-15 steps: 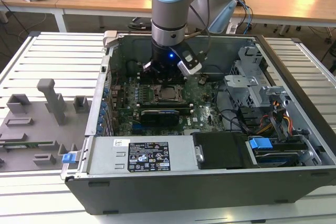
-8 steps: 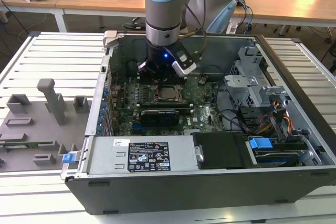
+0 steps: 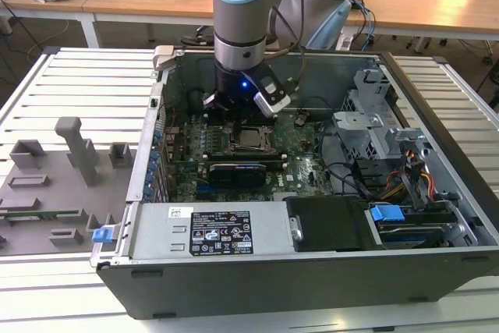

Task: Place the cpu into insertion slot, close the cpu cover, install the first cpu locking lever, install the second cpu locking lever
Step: 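Close the cpu cover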

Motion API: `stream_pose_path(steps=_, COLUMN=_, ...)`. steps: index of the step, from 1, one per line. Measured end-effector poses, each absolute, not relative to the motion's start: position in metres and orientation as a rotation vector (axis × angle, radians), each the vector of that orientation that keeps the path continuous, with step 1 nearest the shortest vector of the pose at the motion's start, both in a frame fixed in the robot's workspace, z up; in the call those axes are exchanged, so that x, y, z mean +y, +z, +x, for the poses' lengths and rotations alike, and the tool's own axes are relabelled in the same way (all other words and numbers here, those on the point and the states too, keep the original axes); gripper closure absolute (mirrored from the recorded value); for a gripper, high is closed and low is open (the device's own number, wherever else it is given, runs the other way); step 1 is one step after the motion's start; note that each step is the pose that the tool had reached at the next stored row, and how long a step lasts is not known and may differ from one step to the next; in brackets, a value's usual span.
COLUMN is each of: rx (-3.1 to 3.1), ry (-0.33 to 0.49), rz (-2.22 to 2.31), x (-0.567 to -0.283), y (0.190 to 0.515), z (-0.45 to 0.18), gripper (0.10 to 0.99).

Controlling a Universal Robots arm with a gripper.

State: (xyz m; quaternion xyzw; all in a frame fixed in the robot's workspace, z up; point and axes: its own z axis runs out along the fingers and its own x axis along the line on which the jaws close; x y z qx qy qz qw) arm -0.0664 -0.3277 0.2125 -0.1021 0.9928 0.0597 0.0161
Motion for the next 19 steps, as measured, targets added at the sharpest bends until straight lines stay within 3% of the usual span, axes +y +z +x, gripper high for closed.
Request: stream_pose_path(steps=19, rx=3.094, ry=0.182, rz=-0.33, x=-0.3301, y=0.2048, z=-0.0626, gripper=0.98)
